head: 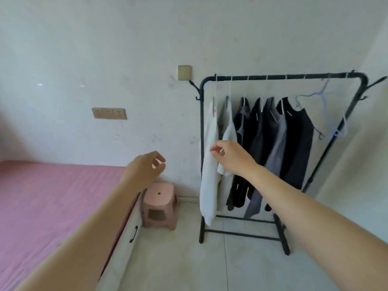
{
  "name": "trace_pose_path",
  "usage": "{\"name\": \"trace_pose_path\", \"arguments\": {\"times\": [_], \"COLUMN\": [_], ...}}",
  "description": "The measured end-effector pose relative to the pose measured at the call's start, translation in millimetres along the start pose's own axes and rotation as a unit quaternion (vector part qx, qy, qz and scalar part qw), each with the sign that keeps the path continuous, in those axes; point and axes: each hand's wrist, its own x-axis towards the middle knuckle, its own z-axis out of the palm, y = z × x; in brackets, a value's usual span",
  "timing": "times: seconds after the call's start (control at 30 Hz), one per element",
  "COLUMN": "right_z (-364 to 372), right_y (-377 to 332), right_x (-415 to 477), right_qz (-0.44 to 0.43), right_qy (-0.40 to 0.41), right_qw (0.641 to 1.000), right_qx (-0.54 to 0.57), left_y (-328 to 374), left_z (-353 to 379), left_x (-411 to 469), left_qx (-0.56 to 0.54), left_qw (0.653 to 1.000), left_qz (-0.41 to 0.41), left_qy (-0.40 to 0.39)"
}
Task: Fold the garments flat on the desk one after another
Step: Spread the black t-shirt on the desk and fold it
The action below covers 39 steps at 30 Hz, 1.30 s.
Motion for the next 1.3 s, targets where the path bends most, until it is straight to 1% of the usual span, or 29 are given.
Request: {"name": "trace_pose_path", "arguments": {"times": [0.13,0.27,0.33,0.47,0.63,0.83,1.03,1.1,1.17,1.3], "right_z": [-78,-137,-162,-201,-228,-257,-294,-299,-297,-278], "right_y": [114,205,241,290,326,356,374,382,397,421], "right_x": [-5,-15,-17,-15,15,88,176,200,223,258], "right_qz": [0.063,0.134,0.165,0.211,0.23,0.229,0.247,0.256,0.28,0.334], "right_qy": [0.031,0.062,0.08,0.116,0.135,0.168,0.193,0.205,0.206,0.183], "right_qw": [0.997,0.989,0.983,0.97,0.963,0.959,0.949,0.944,0.938,0.924], "right_qx": [-0.008,-0.018,-0.026,-0.031,-0.025,-0.027,-0.031,-0.019,-0.005,0.027], "left_y": [85,150,176,224,277,333,391,411,429,449], "left_z": [70,133,160,207,246,275,290,294,306,337], "left_x": [63,108,126,165,221,315,404,430,455,480], "left_qx": [-0.035,-0.054,-0.064,-0.091,-0.125,-0.197,-0.25,-0.275,-0.302,-0.32], "left_qw": [0.998,0.994,0.99,0.982,0.972,0.95,0.913,0.908,0.902,0.891], "left_qz": [0.025,0.051,0.06,0.08,0.125,0.171,0.236,0.227,0.193,0.133], "left_qy": [-0.043,-0.084,-0.107,-0.142,-0.153,-0.171,-0.218,-0.221,-0.242,-0.294]}}
